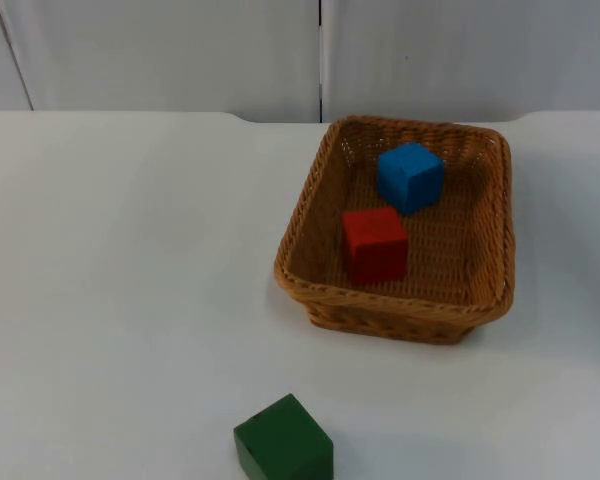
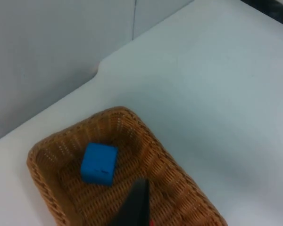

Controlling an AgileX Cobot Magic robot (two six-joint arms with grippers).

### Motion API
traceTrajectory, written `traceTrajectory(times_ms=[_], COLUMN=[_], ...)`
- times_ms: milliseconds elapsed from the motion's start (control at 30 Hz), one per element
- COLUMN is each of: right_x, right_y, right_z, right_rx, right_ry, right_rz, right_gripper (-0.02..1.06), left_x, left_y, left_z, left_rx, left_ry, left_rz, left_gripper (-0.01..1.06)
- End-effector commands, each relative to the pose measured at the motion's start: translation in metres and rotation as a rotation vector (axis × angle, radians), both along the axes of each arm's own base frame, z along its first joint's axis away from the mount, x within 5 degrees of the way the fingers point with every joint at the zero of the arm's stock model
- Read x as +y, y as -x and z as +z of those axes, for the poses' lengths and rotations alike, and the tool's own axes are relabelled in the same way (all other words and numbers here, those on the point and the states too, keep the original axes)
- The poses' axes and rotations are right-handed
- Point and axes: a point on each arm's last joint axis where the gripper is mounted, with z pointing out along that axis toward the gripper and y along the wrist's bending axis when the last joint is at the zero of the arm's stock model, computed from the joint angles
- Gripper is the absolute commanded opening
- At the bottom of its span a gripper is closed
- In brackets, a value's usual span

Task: Pick up one cube with each hand and place exactly two cubes into the same basket, leaving the remaining cube outside.

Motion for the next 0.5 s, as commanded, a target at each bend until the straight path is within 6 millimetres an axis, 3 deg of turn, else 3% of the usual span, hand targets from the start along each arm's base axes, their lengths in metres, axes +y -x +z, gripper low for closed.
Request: traceTrajectory(times_ms=[0, 467], right_x=[-0.003, -0.024], right_y=[0.011, 0.056], right_z=[0.0, -0.039], right_rx=[0.012, -0.001], right_ry=[-0.002, -0.03], right_rz=[-0.001, -0.09], right_gripper=[0.65, 0.65], left_x=[0.004, 0.028], left_y=[0.007, 0.045], left_z=[0.005, 0.011], left_rx=[-0.001, -0.041], left_ry=[-0.014, 0.007], left_rz=[-0.009, 0.008], left_gripper=[0.87, 0.87])
